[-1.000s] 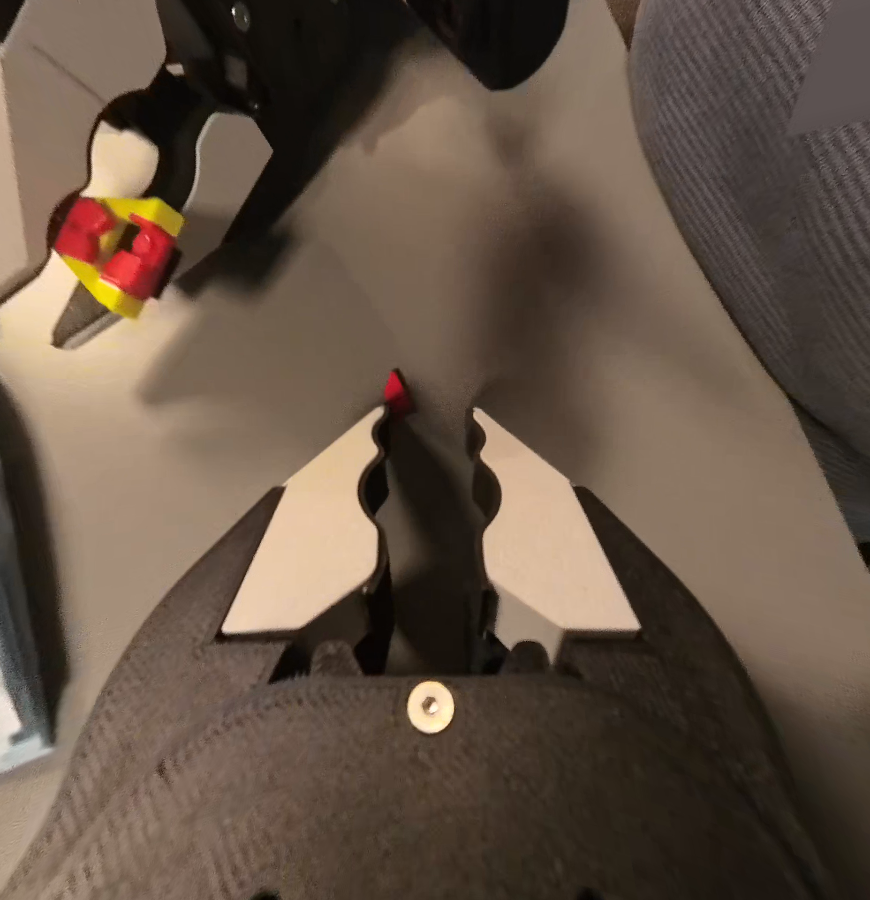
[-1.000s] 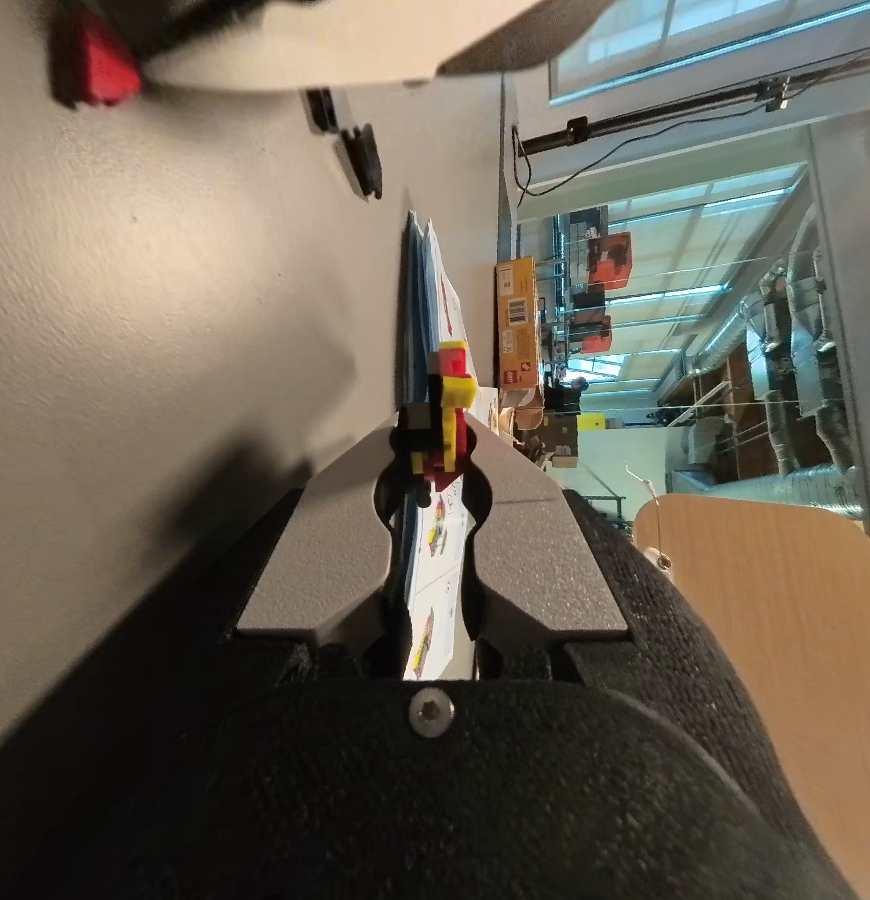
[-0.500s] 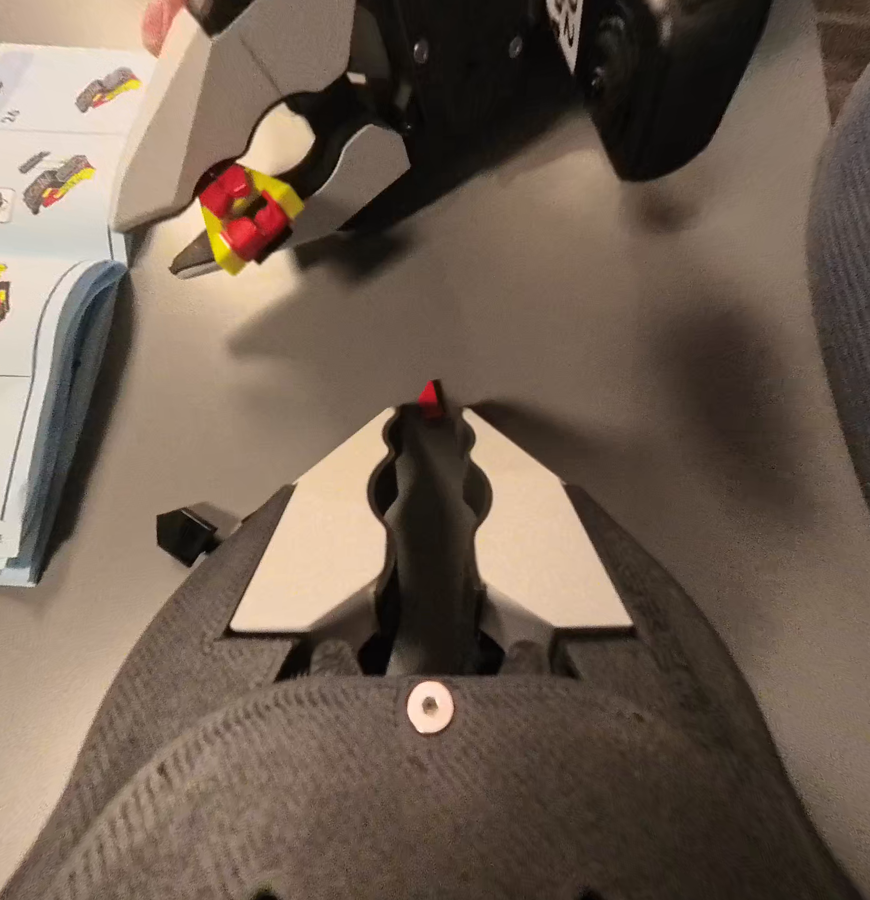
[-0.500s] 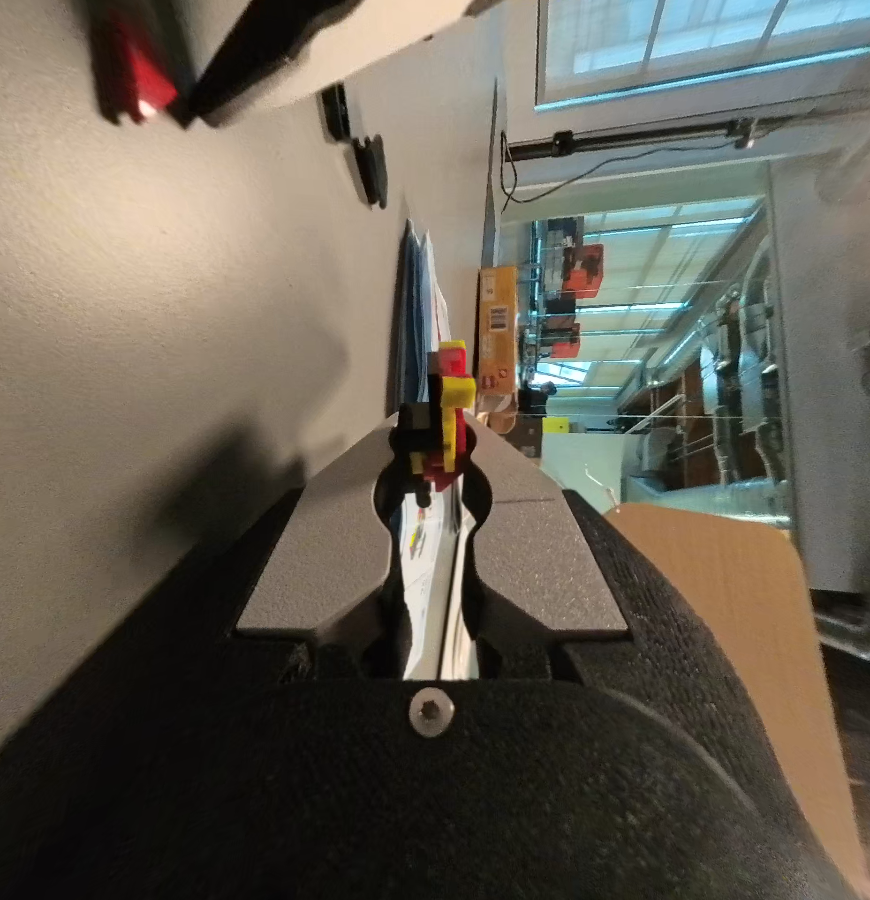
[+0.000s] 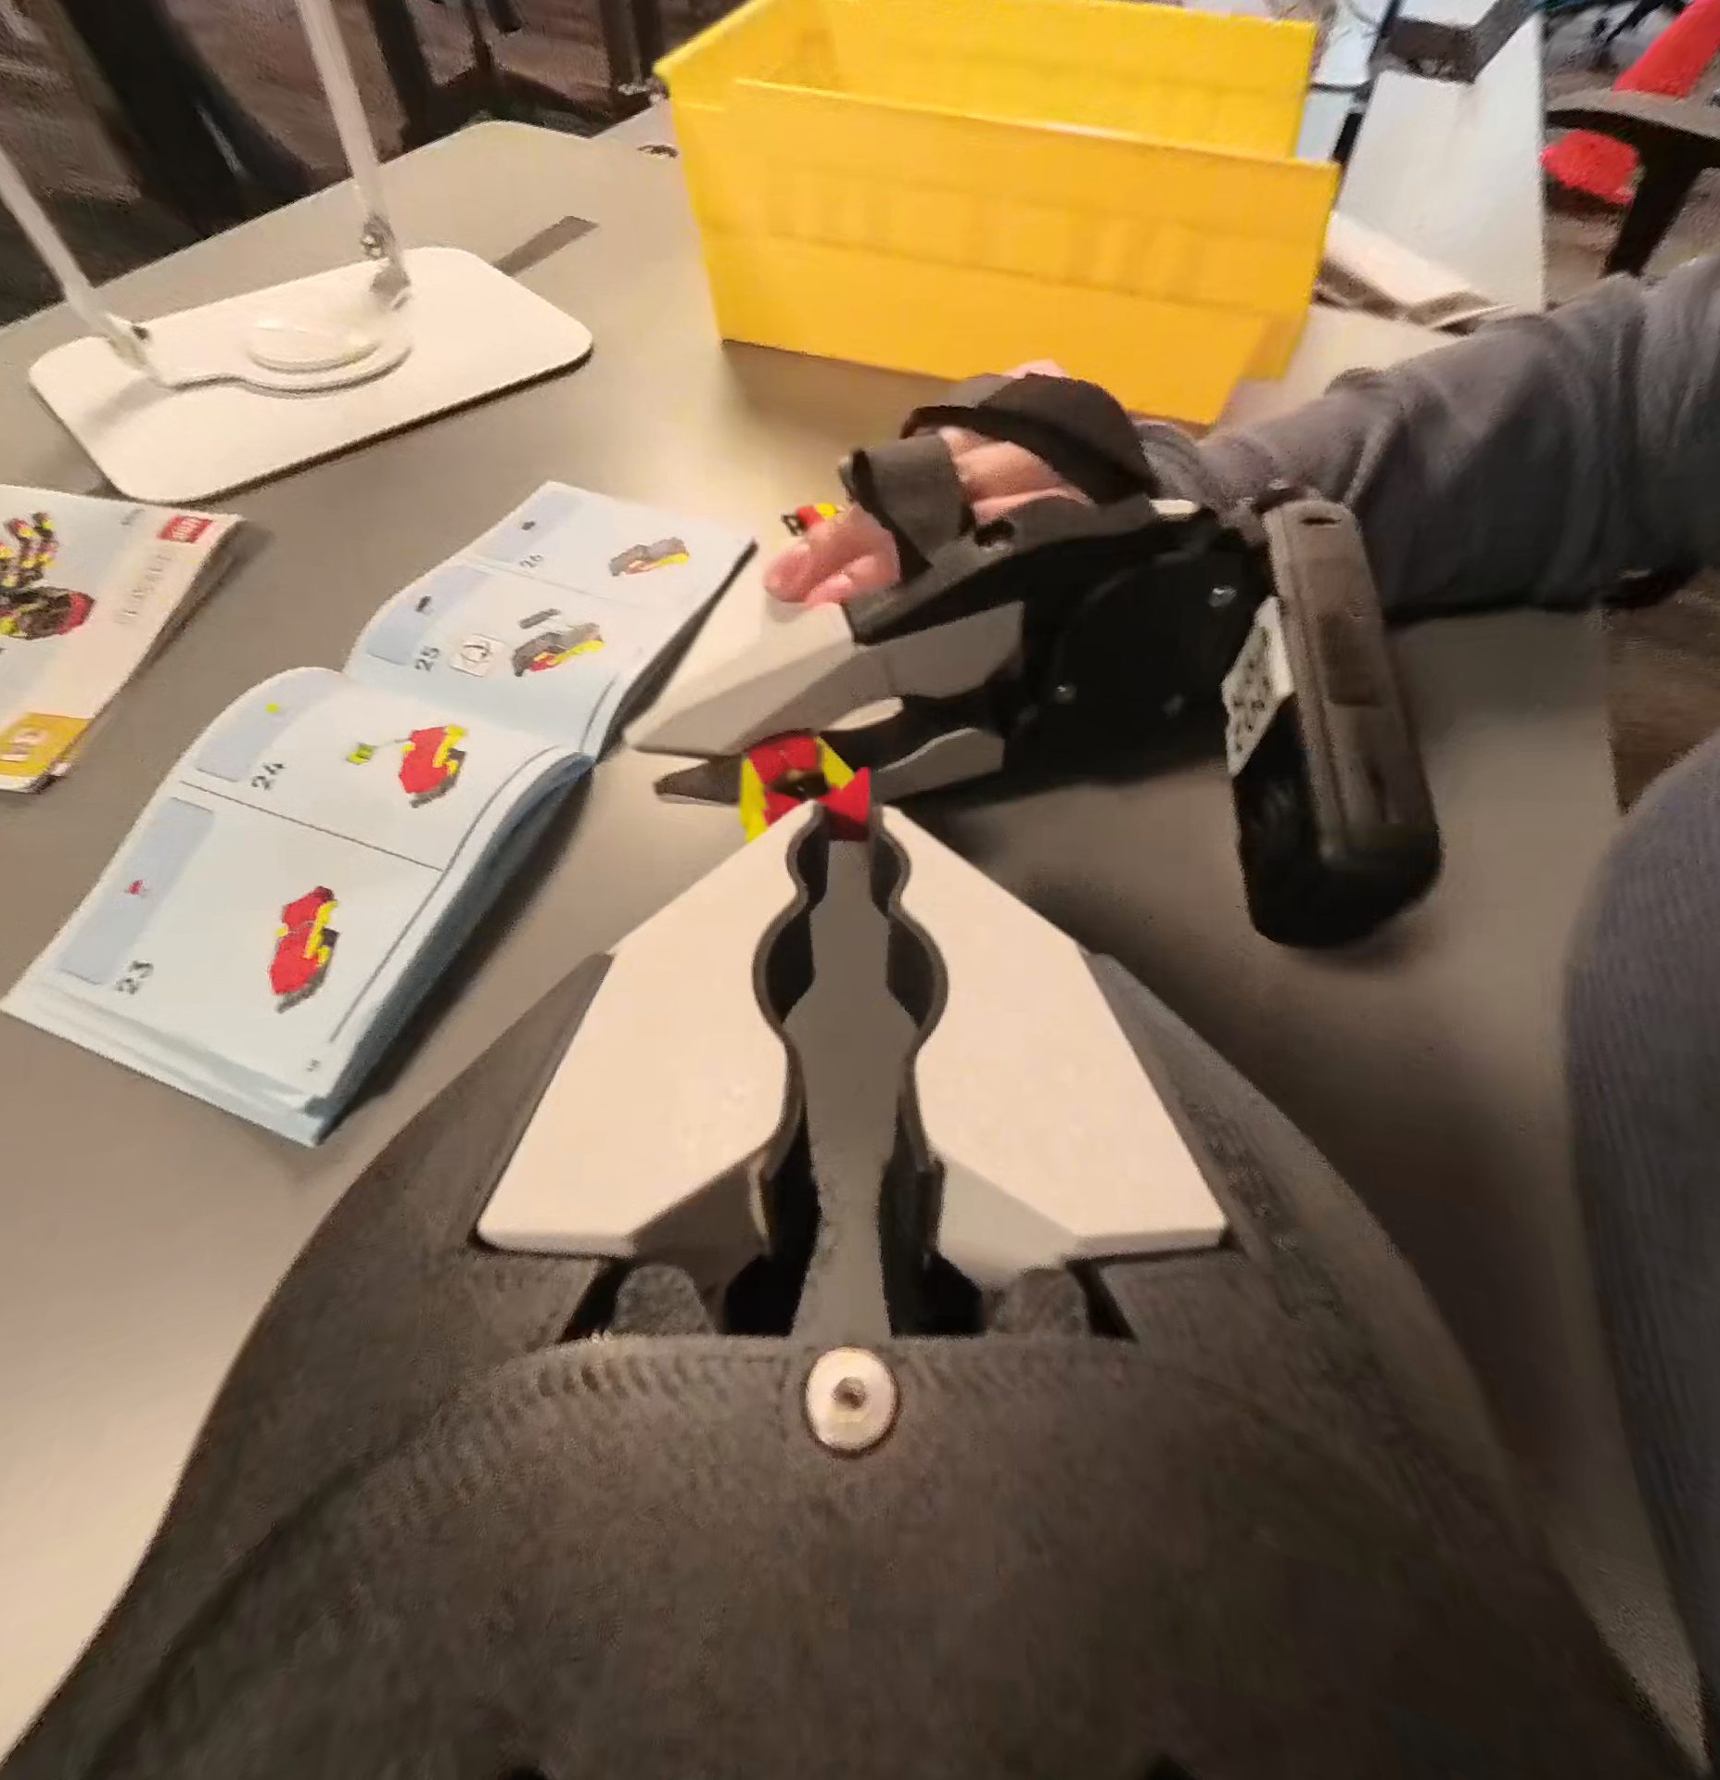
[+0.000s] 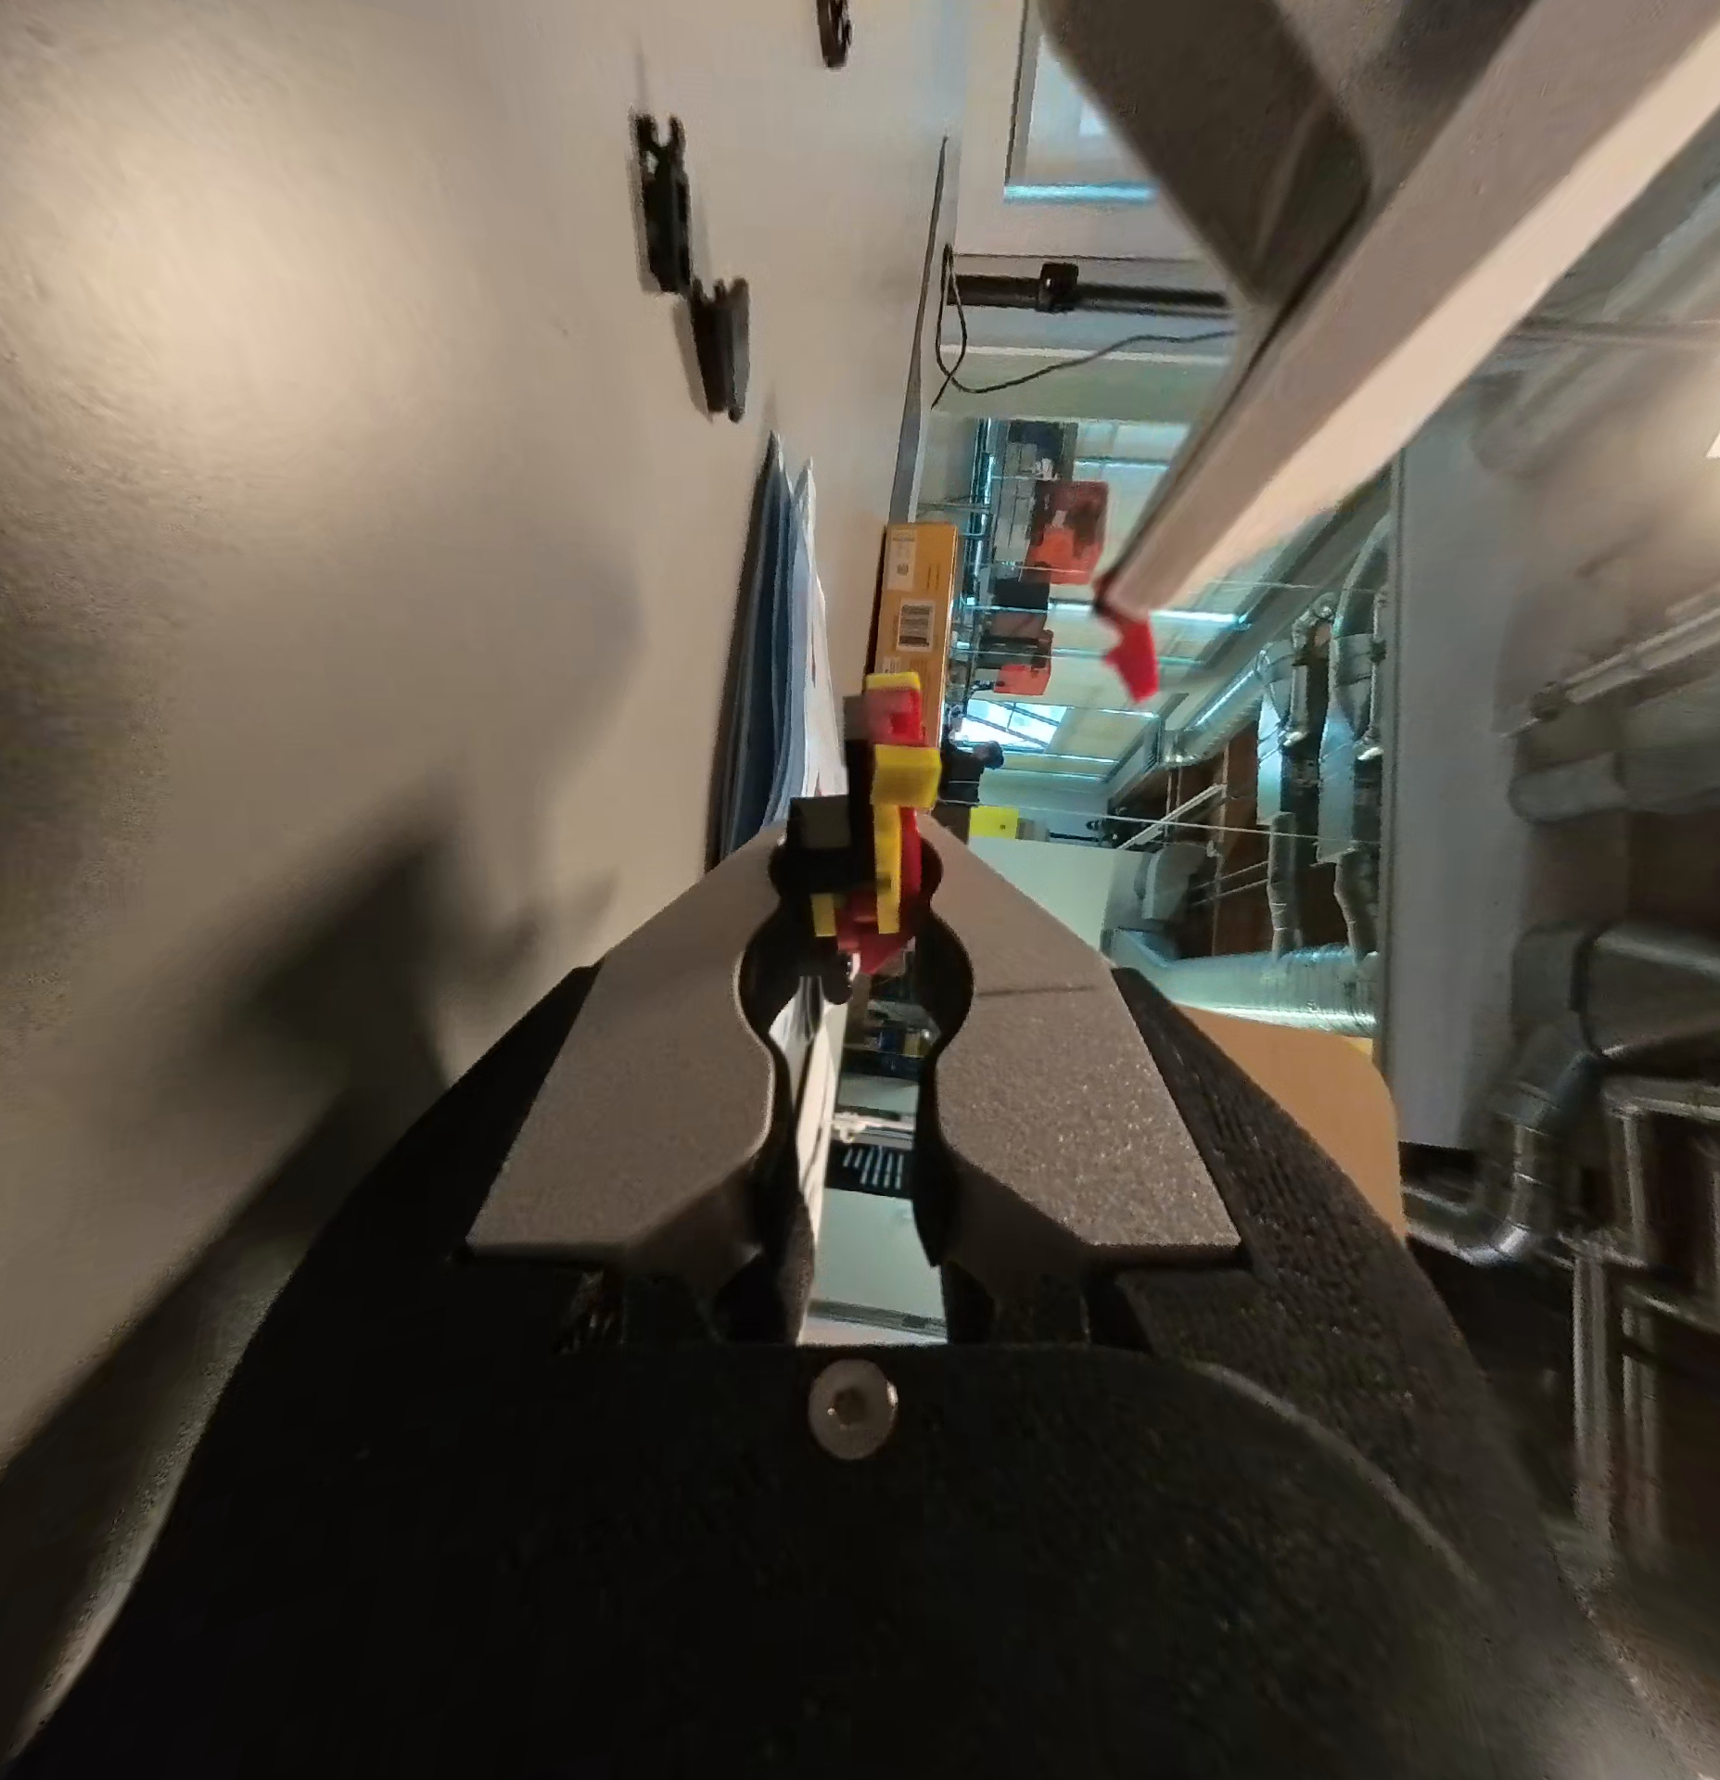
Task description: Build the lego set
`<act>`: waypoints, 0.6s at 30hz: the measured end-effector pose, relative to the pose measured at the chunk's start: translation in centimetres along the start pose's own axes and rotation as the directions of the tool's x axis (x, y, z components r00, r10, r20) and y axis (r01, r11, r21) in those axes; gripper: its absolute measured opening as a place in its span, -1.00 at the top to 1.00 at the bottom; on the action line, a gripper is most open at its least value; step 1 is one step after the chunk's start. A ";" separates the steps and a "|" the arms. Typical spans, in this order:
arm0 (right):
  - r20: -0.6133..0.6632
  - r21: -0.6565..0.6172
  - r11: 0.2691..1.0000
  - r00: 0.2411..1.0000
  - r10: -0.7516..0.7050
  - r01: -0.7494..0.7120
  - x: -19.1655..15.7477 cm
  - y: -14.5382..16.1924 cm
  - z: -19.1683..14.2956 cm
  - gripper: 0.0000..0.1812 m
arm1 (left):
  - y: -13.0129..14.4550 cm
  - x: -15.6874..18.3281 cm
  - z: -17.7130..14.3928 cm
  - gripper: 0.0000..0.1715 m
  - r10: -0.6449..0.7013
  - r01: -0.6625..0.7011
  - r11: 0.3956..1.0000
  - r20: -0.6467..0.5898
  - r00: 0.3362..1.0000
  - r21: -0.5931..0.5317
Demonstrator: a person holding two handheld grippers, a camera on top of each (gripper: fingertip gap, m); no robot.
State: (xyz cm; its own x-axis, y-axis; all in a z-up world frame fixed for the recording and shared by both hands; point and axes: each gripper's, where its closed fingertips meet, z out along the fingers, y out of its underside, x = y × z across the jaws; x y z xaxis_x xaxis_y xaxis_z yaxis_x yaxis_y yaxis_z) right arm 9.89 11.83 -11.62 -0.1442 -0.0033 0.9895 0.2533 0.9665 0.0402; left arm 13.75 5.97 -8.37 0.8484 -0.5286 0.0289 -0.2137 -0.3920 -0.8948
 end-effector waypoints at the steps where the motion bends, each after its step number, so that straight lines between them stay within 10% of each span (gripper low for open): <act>1: -0.001 0.002 1.000 1.000 -0.004 0.004 0.0 -0.1 0.0 0.83 | -0.1 -0.3 0.3 0.92 0.013 -0.013 1.000 0.023 1.000 -0.009; 18: 0.016 -0.022 1.000 1.000 -0.019 0.020 -0.2 -0.2 0.1 0.83 | 1.5 -1.2 2.5 0.92 -0.013 0.022 0.987 0.059 0.998 -0.160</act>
State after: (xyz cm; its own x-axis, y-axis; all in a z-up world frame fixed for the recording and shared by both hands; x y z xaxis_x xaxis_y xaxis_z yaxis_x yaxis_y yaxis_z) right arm 9.74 11.69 -11.85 -0.1641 -0.0181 0.9863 0.2714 0.9604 0.0628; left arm 13.65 7.95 -10.84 0.8780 -0.4784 0.0143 -0.2695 -0.5190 -0.8112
